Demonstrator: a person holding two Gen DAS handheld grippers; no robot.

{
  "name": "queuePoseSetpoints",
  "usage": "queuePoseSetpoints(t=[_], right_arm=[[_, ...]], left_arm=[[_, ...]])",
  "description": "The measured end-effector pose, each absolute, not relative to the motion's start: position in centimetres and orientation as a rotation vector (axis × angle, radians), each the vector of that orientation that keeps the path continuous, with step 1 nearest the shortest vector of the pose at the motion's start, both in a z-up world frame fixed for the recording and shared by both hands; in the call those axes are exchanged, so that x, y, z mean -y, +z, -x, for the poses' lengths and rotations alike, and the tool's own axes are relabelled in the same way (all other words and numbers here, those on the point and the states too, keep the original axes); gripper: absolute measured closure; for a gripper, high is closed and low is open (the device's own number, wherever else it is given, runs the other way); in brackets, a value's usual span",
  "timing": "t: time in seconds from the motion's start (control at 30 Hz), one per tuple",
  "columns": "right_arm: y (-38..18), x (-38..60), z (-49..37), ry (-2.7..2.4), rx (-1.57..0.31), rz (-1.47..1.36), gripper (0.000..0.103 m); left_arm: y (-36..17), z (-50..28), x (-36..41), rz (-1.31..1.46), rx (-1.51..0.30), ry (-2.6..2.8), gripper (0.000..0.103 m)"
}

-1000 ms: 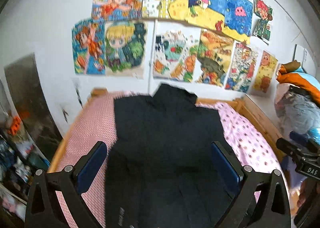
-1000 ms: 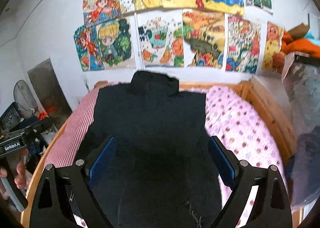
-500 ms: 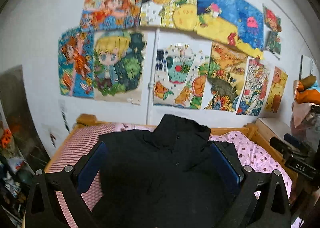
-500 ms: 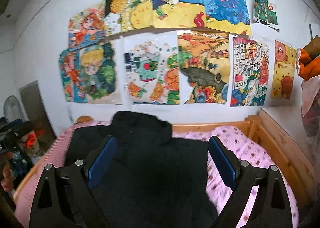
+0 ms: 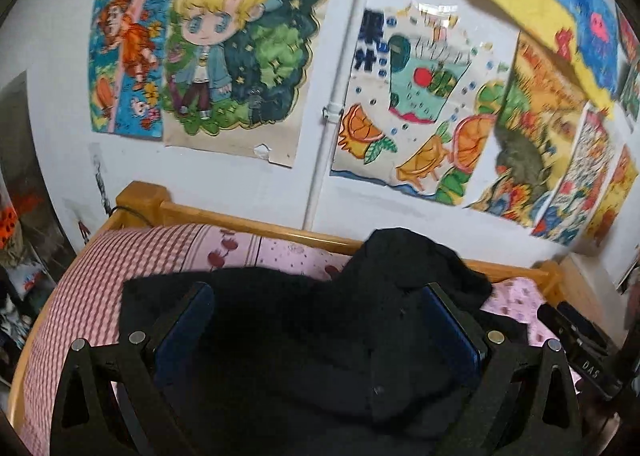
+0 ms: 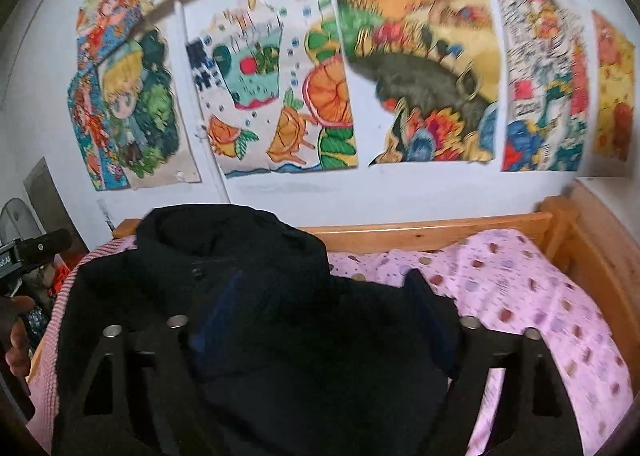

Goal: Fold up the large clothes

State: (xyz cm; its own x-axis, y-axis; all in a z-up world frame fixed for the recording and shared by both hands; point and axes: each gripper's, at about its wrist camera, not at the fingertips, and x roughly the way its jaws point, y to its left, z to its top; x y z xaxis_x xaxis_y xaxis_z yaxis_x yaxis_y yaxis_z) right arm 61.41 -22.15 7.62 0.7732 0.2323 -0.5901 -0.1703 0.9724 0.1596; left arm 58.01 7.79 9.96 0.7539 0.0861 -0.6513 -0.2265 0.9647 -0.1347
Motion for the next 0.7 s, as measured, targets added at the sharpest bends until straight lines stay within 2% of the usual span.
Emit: queuePoseSetpoints(t=[0.07,0.13,0.23,0.3,0.33,0.37,0.43,0.47,0.53,0.7], right_arm=[[6.2,21.4,-63.9,0.245,-0.67,-0.126,0.034],[5.0,20.8,-65.4,0.246,-0.689,-0.133,0.037],[3.2,20.0,-67.5,0.226,-0.711,-0.152,0.045],[2.1,19.7,-68.5,0.22,-0.736,-0.172,0.049],[1.8,19.5,-68.8,0.216,-0.743,-0.175,0.058],[1.6,19.4,-69.0,0.219,-0.744,-0.18,0.072],[1.6,18.7,-68.8,0.236,-0.726,-0.168,0.091],[1.8,18.4,-68.5,0.239,-0.711,-0.152,0.094],[2.7,18.1,-67.1,0.255,-0.67,-0.107,0.098],[4.0,19.3,-60.3,0.343,-0.575,0.002,0.099]], left_arm=[[9.4,-59.7,-7.5,0.195,-0.706,0.161,0.004],[8.5,-61.5,-7.0,0.183,-0.72,0.157,0.015],[7.3,-63.6,-6.7,0.167,-0.753,0.166,0.038],[6.8,-64.5,-6.9,0.179,-0.772,0.154,0.066],[6.8,-64.7,-7.0,0.187,-0.772,0.141,0.073],[6.8,-64.9,-7.1,0.19,-0.77,0.115,0.092],[6.8,-64.6,-7.0,0.173,-0.755,0.09,0.094],[6.8,-64.1,-7.0,0.17,-0.742,0.073,0.096],[7.1,-62.7,-7.1,0.158,-0.727,0.035,0.096],[7.3,-56.4,-7.7,0.089,-0.699,-0.051,0.097]])
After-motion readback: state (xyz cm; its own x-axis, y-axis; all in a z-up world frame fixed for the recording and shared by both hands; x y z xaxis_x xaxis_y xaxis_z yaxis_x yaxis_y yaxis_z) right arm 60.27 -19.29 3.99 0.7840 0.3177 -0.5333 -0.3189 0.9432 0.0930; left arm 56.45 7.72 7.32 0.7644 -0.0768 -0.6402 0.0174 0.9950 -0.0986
